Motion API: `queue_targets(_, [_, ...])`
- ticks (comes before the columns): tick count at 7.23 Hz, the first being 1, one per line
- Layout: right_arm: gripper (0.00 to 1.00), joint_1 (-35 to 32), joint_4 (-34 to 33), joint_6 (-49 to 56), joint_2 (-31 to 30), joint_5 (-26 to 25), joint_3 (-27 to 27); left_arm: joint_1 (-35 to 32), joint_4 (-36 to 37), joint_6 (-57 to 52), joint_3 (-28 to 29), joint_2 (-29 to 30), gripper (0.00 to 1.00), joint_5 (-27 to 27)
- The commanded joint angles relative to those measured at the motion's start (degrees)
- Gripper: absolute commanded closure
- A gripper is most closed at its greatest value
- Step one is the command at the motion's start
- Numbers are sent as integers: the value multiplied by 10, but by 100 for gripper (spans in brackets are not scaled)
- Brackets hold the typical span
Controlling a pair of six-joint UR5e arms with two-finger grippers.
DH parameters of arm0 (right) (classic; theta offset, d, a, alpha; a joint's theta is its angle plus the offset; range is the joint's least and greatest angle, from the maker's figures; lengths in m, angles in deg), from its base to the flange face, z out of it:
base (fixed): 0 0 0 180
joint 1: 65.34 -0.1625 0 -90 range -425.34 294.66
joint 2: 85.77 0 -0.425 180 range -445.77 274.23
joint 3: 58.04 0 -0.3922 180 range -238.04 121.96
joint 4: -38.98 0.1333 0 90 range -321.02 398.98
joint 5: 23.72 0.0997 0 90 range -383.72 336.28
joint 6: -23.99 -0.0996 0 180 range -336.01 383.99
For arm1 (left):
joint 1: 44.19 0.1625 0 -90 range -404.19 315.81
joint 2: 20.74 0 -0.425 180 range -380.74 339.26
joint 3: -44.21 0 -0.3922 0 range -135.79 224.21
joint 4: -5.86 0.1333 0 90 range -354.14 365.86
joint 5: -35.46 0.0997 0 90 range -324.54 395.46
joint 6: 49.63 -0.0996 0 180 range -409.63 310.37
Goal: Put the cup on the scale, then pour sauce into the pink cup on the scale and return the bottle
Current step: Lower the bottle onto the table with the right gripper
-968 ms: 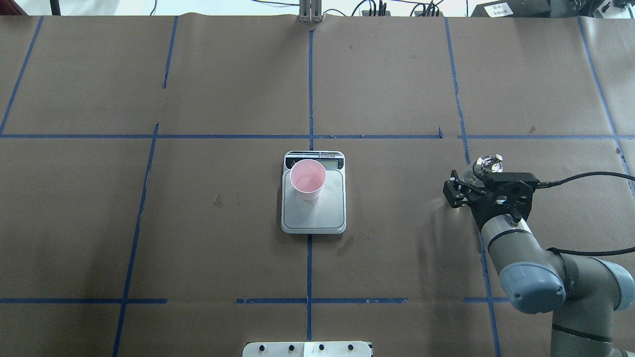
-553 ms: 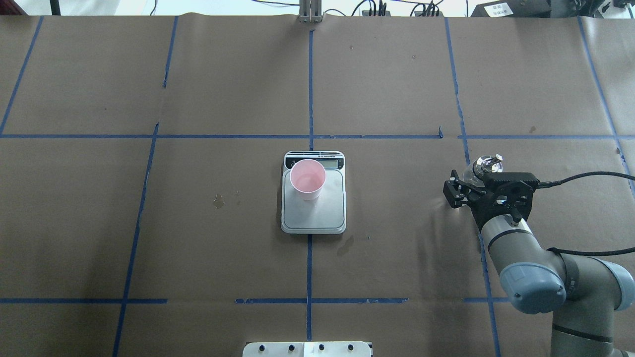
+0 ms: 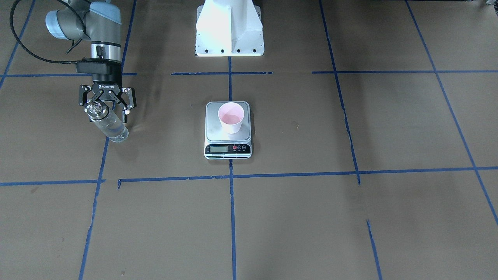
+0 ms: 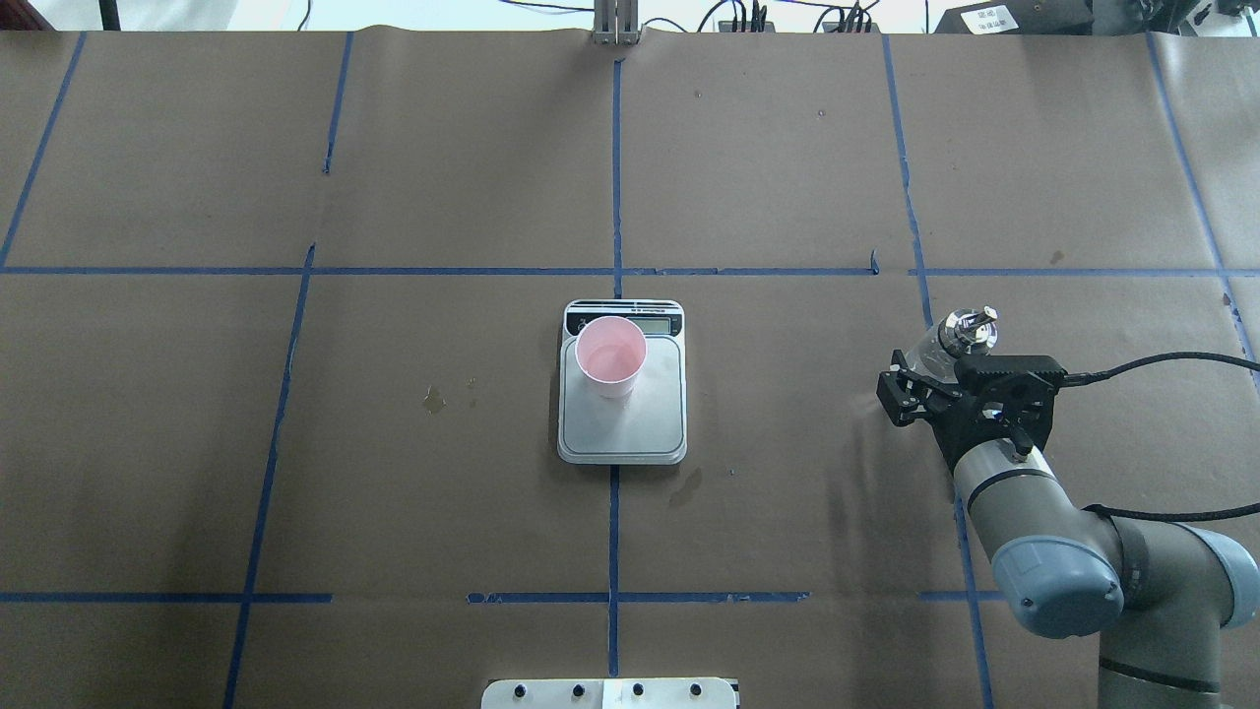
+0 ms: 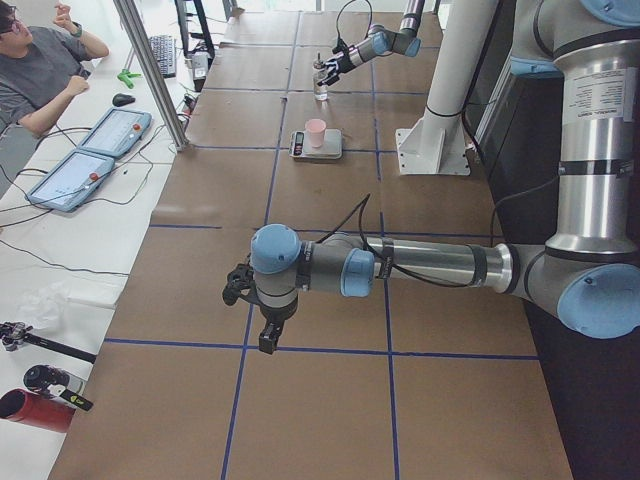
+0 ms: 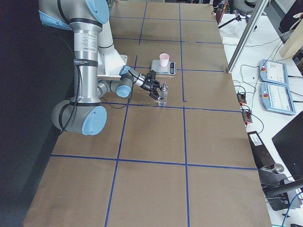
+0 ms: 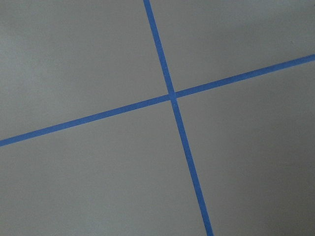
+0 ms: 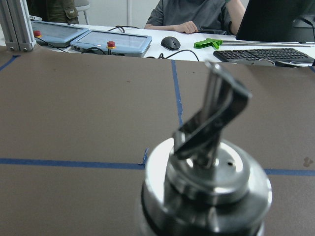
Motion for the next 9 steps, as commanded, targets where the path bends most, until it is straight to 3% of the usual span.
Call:
queue_targets(1, [0,19,0,-3,-18,-1,0,0,0,0,1,0,0,0])
queue_targets(5, [0,60,1,-2,-27,5,-27,0,0,1,1,3,0,0])
queue_targets(6, [0,73,1,-1,-57,11,-64,0,0,1,2,4,0,0])
queue_targets(7, [0,72,4,4,-99,47,-101,0,0,1,2,4,0,0])
queue_targets(9, [0,54,5,65,-109,97,-107,1,-1,1,1,4,0,0])
